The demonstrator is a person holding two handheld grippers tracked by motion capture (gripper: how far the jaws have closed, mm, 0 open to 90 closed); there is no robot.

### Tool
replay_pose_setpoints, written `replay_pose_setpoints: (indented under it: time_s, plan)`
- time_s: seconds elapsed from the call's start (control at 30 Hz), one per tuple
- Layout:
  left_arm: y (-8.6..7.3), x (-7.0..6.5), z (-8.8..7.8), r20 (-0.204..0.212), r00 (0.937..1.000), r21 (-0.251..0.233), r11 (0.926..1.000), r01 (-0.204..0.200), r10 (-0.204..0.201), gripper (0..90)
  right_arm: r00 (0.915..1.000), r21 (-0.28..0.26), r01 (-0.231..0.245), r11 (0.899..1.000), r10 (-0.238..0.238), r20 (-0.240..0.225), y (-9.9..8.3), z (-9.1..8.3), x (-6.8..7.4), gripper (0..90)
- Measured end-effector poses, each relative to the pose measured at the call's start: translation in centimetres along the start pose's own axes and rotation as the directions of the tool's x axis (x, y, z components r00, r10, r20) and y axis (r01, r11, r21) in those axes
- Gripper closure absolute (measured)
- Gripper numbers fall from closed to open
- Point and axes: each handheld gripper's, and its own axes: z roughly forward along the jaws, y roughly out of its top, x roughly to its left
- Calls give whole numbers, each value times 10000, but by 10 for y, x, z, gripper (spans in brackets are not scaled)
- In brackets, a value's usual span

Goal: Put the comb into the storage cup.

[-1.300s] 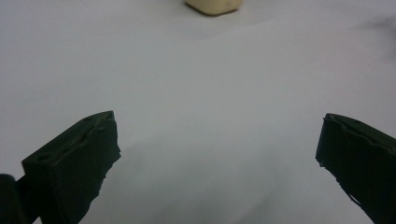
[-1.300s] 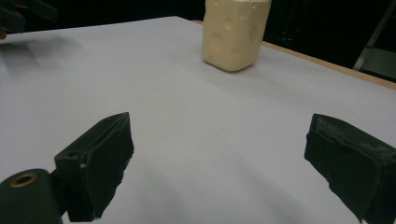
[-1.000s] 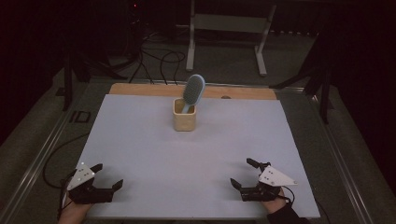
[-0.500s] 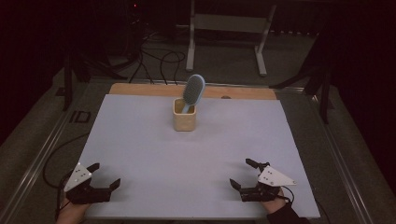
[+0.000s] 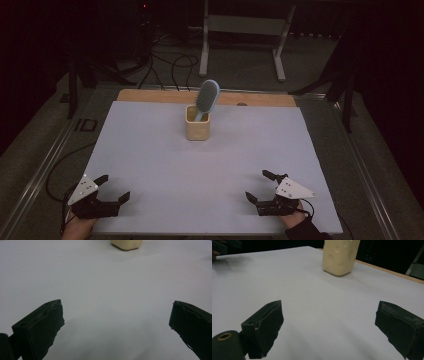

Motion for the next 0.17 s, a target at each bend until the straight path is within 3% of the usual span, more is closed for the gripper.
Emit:
replay_pose_setpoints:
  time_s: [0.17]
  plan:
    - [0,0,0,34,10000,-8,10000,9,-9,0,10000,12,-42,10000,42,21,0,0,0,76]
